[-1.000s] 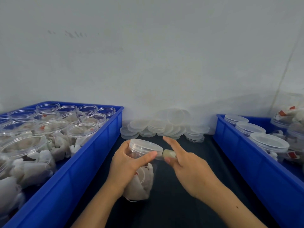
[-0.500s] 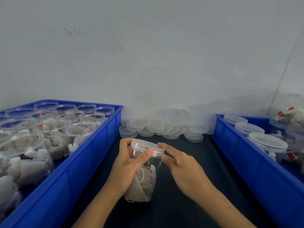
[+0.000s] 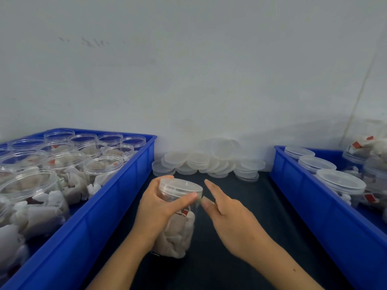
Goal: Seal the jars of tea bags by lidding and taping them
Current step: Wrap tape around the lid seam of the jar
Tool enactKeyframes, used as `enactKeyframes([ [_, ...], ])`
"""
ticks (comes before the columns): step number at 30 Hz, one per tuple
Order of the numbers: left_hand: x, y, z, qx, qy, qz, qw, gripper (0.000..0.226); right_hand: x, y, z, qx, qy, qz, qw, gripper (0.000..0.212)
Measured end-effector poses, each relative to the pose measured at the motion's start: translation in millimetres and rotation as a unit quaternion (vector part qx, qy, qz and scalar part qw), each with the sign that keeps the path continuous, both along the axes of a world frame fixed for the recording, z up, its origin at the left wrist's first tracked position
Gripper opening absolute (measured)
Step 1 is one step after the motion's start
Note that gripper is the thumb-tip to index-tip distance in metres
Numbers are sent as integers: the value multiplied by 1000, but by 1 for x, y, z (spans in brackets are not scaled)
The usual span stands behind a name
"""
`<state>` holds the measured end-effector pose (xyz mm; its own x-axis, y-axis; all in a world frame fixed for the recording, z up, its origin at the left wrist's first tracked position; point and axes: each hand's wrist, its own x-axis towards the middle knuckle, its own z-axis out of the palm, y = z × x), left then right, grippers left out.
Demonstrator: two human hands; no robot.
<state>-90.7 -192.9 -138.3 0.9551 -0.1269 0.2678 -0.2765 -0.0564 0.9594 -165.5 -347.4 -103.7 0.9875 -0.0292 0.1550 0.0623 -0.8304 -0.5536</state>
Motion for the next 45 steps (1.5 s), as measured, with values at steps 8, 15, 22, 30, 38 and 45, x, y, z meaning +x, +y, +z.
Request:
enactKeyframes([
  [8, 4, 8, -2, -71, 64, -97, 991, 87, 4, -13, 4, -52, 3, 2, 999, 51],
  [15, 3, 9, -1, -78, 63, -131, 986, 88, 3, -18, 5, -89, -35, -1, 995, 41],
  [22, 3, 7, -7, -89, 45, -168, 981, 104, 4, -15, 2, -85, -39, -5, 996, 42],
  [30, -4, -4, -8, -9, -90, 7, 996, 61, 0, -10, 4, -81, -85, -37, 992, 40],
  [38, -3, -10, -3, 33, -60, 12, 998, 83, -5, 2, 4, -103, -85, -28, 991, 48],
  [45, 8, 13, -7, -87, 15, -104, 991, 92, -13, 5, 15, -32, -1, -41, 999, 64],
])
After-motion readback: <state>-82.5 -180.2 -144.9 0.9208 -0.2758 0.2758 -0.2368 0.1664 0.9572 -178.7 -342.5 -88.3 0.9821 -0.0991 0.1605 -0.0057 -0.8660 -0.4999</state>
